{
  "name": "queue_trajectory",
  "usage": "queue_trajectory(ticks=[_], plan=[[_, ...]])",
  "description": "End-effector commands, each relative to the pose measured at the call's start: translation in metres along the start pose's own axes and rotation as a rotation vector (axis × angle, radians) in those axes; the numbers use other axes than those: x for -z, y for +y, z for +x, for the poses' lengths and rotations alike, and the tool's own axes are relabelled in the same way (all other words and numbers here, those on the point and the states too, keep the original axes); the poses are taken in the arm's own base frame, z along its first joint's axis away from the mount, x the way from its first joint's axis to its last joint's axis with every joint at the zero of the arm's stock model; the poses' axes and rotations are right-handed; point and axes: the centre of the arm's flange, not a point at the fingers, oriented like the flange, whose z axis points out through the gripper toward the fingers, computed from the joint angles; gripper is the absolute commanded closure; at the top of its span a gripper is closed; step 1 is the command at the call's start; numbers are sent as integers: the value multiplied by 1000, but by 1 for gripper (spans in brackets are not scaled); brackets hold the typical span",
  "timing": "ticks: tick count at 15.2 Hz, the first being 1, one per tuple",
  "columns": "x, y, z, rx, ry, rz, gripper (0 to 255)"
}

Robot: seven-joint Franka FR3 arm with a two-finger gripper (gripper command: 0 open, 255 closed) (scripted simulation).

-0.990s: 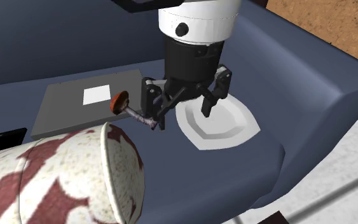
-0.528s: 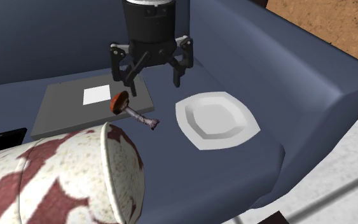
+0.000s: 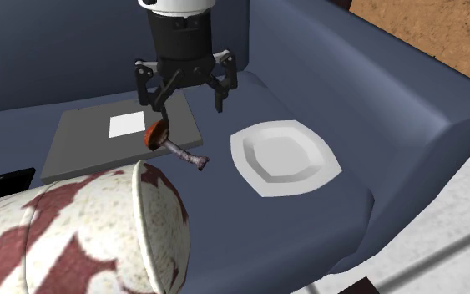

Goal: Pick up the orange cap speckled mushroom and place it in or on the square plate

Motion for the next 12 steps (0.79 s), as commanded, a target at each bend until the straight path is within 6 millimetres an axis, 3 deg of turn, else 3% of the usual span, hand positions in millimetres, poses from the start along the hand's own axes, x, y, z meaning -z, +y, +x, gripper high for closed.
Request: queue_trajectory(ticks=[1, 9, 10, 12], plan=[[-11, 0, 0, 0, 0, 0, 0], [-14, 0, 0, 0, 0, 0, 0], [-14, 0, 0, 0, 0, 0, 255], [-14, 0, 0, 0, 0, 0, 255]])
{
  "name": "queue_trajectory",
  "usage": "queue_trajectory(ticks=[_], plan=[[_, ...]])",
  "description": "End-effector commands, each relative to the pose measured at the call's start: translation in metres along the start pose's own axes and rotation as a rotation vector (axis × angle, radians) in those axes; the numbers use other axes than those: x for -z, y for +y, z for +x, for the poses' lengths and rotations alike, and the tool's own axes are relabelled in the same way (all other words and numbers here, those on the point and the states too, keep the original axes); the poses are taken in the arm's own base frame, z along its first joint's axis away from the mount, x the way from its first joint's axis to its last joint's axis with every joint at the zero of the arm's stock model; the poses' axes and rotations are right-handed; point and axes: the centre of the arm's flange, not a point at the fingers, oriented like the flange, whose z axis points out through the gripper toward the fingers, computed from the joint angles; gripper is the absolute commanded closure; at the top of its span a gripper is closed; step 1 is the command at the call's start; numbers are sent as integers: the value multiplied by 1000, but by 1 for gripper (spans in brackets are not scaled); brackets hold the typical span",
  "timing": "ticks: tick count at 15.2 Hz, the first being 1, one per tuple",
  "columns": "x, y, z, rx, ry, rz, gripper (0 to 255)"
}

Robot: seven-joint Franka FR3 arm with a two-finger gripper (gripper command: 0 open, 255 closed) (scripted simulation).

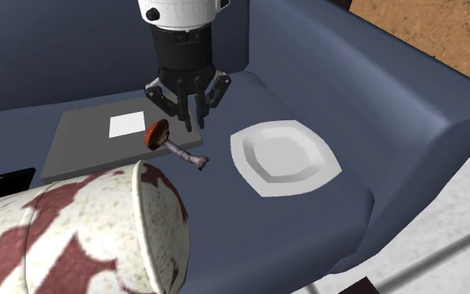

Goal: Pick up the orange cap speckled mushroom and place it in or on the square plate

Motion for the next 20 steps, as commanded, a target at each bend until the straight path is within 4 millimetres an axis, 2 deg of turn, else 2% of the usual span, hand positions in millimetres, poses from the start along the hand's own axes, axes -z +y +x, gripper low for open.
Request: queue_trajectory(ticks=[1, 7, 8, 16, 17, 20], plan=[[0, 0, 0, 0, 0, 0, 255], [0, 0, 0, 0, 0, 0, 255], [0, 0, 0, 0, 0, 0, 0], [-41, -95, 67, 109, -32, -133, 0], [-44, -102, 71, 117, -34, -141, 0], [-60, -100, 70, 117, -34, -141, 0]])
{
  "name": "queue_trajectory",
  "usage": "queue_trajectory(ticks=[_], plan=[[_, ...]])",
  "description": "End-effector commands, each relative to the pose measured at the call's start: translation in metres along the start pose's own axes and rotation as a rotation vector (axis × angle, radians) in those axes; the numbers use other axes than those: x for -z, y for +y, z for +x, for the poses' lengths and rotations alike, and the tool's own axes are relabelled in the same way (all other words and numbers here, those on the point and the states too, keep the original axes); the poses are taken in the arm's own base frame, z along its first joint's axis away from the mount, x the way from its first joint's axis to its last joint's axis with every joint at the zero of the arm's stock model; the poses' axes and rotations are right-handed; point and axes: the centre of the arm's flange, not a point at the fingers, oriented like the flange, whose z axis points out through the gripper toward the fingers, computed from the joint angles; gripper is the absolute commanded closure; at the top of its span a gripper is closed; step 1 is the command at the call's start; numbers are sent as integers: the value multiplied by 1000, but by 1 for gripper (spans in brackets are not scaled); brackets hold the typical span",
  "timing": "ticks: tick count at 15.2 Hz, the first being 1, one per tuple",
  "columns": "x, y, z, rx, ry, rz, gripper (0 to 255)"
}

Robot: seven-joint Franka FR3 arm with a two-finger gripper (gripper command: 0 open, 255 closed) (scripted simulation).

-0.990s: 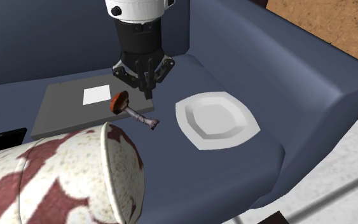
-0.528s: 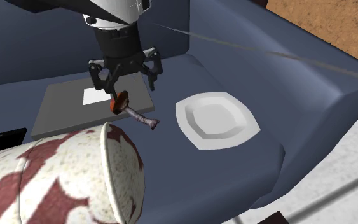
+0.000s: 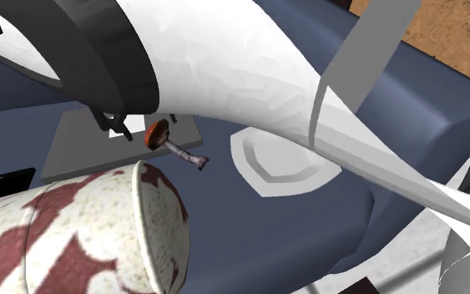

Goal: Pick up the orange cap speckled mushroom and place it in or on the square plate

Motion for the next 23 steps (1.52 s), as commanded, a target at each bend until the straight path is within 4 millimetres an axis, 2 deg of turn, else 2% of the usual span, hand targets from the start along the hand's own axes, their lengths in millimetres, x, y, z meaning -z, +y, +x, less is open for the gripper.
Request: queue_trajectory(ticks=[1, 5, 12, 13, 22, 23], plan=[[-10, -1, 0, 1, 0, -2, 0], [-29, -1, 0, 1, 0, -2, 0], [-29, -1, 0, 1, 0, -2, 0], [-29, -1, 0, 1, 0, -2, 255], [-29, -1, 0, 1, 0, -2, 255], [-24, 0, 1, 1, 0, -2, 255]])
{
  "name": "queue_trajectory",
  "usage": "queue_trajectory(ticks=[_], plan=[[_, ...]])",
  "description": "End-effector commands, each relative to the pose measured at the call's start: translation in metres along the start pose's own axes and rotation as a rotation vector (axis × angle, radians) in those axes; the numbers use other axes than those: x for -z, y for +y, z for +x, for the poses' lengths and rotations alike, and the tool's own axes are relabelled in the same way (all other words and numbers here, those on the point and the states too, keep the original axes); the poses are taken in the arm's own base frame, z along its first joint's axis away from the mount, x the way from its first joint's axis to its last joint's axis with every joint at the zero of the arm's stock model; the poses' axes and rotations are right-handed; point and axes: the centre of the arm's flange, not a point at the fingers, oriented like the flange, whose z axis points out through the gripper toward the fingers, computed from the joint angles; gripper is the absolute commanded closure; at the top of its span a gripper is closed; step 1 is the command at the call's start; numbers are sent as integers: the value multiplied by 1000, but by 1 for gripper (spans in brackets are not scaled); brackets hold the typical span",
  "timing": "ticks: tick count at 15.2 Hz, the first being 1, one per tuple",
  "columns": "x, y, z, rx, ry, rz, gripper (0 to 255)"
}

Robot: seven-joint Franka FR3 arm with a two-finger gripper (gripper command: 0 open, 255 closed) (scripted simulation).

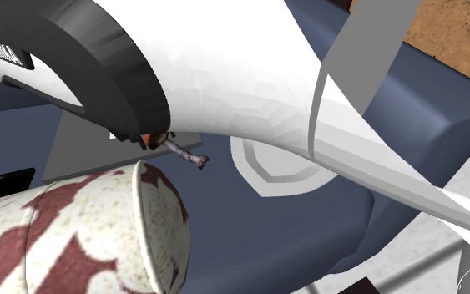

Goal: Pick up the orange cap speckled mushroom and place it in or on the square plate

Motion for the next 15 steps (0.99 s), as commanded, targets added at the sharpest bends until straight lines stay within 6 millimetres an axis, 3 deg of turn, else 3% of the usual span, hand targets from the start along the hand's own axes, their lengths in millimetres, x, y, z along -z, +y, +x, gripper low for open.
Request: queue_trajectory(ticks=[1, 15], plan=[[8, 1, 0, 0, 0, 0, 255], [81, 11, 2, 0, 0, 0, 255]])
